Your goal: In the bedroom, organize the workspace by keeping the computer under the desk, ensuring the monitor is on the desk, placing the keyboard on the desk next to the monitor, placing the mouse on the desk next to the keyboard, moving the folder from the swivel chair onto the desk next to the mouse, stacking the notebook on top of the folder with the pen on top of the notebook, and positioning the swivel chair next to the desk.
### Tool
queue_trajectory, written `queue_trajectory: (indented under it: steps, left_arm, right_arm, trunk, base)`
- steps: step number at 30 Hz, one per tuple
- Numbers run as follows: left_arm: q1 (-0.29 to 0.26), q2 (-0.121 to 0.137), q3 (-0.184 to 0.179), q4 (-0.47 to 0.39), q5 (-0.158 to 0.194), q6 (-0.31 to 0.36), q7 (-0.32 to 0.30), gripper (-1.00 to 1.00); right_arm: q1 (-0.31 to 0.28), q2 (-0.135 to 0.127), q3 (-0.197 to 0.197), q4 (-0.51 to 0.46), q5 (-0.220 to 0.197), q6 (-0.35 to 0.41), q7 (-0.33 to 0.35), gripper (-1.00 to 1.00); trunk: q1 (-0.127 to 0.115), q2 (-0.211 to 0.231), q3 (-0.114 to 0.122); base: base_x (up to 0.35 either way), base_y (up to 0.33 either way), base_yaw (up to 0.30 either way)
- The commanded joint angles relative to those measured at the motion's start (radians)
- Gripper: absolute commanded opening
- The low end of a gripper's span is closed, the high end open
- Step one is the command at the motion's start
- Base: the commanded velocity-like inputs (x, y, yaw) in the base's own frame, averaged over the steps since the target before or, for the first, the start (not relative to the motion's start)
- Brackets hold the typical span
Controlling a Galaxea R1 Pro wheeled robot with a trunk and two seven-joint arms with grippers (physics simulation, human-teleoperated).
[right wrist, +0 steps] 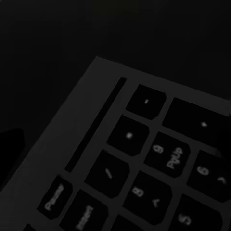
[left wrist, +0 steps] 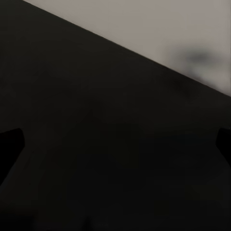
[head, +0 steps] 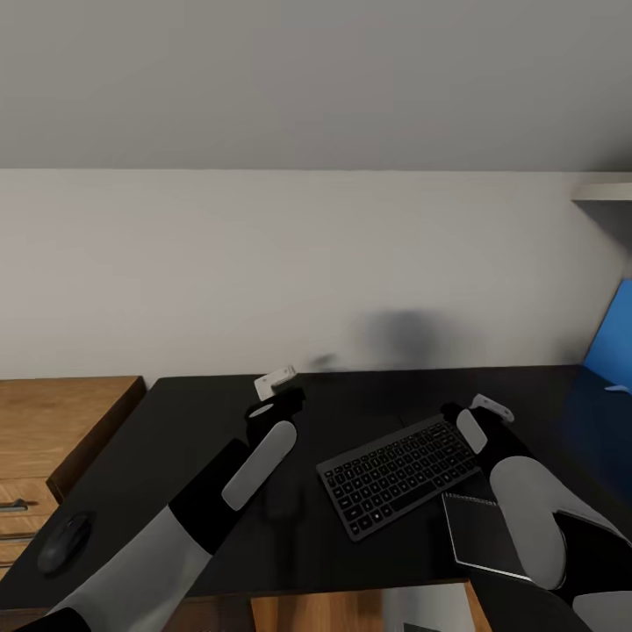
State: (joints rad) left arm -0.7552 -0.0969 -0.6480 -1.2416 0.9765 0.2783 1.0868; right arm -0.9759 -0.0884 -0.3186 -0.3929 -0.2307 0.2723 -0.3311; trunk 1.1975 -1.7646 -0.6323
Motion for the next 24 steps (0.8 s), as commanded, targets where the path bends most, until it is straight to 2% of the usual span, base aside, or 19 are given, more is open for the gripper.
queue_trajectory:
  steps: [1, 6, 9, 15, 24]
  left_arm:
    - [-0.001, 0.0, -0.001, -0.001, 0.001, 0.009, 0.006, 1.0]
    - [-0.001, 0.001, -0.001, -0.002, 0.003, 0.009, 0.008, 1.0]
    - [-0.001, 0.006, -0.001, -0.001, 0.003, 0.009, 0.008, 1.0]
    - [-0.001, 0.014, -0.031, -0.001, 0.001, 0.009, 0.008, 1.0]
    - [-0.001, 0.016, -0.041, -0.001, 0.002, 0.009, 0.008, 1.0]
  right_arm:
    - [0.0, 0.0, -0.002, 0.028, -0.013, 0.004, -0.006, 1.0]
    - [0.0, -0.001, -0.002, 0.028, -0.013, 0.011, -0.007, 1.0]
    - [0.0, -0.001, -0.002, 0.028, -0.013, 0.043, -0.006, 1.0]
    - [0.0, 0.001, -0.002, 0.028, -0.013, 0.062, -0.005, 1.0]
    - [0.0, 0.001, -0.002, 0.028, -0.013, 0.064, -0.005, 1.0]
  trunk:
    - [0.0, 0.0, -0.001]
    - [0.0, 0.0, -0.001]
    - [0.0, 0.0, -0.001]
    - [0.0, 0.0, -0.001]
    - [0.0, 0.0, -0.001]
  base:
    - [0.0, 0.0, 0.0]
    - [0.0, 0.0, 0.0]
    - [0.0, 0.0, 0.0]
    - [-0.005, 0.006, 0.0]
    - [-0.085, 0.108, 0.0]
